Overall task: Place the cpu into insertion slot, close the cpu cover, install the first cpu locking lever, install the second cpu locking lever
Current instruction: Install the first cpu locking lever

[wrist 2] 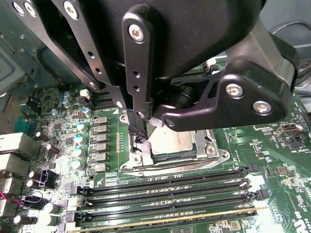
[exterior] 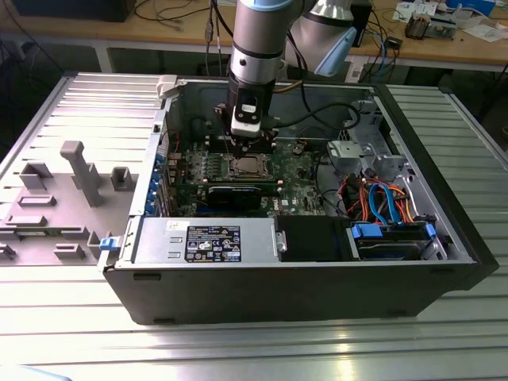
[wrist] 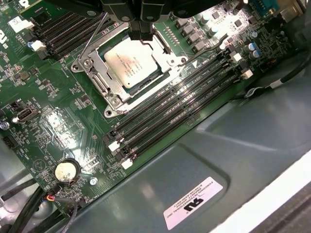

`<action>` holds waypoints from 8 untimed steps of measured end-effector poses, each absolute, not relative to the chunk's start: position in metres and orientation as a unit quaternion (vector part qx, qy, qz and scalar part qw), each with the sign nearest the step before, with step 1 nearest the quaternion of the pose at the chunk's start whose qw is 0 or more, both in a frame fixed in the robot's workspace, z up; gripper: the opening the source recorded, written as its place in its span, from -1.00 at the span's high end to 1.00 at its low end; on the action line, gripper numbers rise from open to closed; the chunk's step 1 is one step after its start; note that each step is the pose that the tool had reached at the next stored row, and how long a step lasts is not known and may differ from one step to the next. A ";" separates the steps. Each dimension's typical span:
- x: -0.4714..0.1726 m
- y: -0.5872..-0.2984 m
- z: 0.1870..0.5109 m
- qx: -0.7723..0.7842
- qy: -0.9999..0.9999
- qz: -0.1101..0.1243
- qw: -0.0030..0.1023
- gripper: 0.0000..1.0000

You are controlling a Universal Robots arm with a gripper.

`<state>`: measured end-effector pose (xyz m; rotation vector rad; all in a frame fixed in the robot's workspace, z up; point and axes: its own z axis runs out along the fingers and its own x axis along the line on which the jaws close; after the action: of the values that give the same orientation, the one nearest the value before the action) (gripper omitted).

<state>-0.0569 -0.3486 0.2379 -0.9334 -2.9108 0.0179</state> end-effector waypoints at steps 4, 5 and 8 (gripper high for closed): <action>-0.057 -0.349 0.238 -0.303 -0.952 0.006 0.042 0.79; -0.057 -0.349 0.238 -0.303 -0.952 0.006 0.042 0.79; -0.057 -0.349 0.238 -0.301 -0.953 0.006 0.042 0.79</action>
<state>-0.0569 -0.3486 0.2379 -0.9202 -2.9150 0.0186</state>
